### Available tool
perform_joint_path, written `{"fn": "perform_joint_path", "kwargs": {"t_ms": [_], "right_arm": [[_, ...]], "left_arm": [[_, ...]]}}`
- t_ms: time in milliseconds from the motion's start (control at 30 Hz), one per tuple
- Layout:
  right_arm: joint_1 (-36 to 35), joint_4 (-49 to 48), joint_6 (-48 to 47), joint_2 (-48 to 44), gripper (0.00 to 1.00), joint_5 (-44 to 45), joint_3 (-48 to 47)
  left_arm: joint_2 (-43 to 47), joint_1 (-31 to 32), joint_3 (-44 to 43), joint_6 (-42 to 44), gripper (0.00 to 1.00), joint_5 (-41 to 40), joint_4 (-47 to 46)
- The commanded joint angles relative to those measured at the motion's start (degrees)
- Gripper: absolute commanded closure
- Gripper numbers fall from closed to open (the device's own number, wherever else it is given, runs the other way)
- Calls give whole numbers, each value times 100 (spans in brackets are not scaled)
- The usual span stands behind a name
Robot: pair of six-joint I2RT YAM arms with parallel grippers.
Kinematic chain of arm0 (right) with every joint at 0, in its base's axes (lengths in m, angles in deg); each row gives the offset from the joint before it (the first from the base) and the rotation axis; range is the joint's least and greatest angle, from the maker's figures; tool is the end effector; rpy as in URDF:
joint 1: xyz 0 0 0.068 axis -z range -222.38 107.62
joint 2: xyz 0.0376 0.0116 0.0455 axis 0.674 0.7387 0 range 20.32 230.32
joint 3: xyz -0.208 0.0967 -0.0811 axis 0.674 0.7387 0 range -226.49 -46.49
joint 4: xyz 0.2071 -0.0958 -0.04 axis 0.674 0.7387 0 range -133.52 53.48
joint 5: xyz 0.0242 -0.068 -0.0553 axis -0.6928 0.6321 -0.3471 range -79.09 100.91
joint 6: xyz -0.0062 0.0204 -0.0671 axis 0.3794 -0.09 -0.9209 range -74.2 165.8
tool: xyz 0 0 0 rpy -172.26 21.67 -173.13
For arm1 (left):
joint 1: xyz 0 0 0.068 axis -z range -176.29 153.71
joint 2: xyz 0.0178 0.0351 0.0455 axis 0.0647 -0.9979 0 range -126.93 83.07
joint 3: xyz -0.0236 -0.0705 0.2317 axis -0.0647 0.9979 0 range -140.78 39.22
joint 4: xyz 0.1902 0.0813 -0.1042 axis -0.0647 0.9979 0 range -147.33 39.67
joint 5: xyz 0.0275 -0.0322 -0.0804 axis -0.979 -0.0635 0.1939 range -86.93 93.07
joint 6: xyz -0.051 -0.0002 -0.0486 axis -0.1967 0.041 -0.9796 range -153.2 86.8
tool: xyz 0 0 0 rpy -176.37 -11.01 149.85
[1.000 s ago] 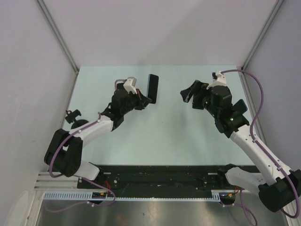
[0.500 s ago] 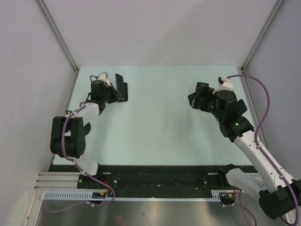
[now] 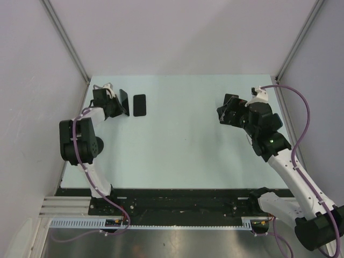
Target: Remove the phone from the phone stand
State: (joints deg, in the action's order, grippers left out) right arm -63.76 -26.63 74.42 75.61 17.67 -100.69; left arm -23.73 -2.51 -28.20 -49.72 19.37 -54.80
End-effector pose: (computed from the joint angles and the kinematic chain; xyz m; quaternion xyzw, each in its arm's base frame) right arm 0.2127 0.0760 0.3209 0.0855 0.8037 0.2048 0.5521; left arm 0.3858 0.0257 0.1619 -0.1215 0.8976 -0.1651 0.3901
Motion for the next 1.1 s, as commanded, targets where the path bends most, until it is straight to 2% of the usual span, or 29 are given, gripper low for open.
{"fn": "perform_joint_path", "kwargs": {"t_ms": [0, 333, 500, 533, 567, 633, 733, 1067], "right_arm": [[82, -124, -94, 43, 0, -61, 40], [187, -185, -85, 158, 0, -254, 41], [205, -159, -76, 167, 0, -299, 41], [214, -133, -85, 158, 0, -299, 41], [214, -133, -85, 149, 0, -299, 41], [214, -107, -94, 149, 0, -290, 41], [223, -71, -94, 123, 0, -263, 41], [231, -54, -58, 44, 0, -263, 93]], "left_arm": [[-261, -81, -588, 385, 100, 347, 195], [-605, -90, -896, 518, 100, 936, 617], [-657, -116, -887, 491, 100, 867, 723], [-649, -116, -905, 491, 97, 727, 749], [-666, -134, -913, 491, 89, 674, 767], [-684, -152, -948, 456, 82, 490, 811], [-745, -195, -1027, 403, 75, 357, 864], [-1044, -231, -1406, 395, 68, 32, 1092]]}}
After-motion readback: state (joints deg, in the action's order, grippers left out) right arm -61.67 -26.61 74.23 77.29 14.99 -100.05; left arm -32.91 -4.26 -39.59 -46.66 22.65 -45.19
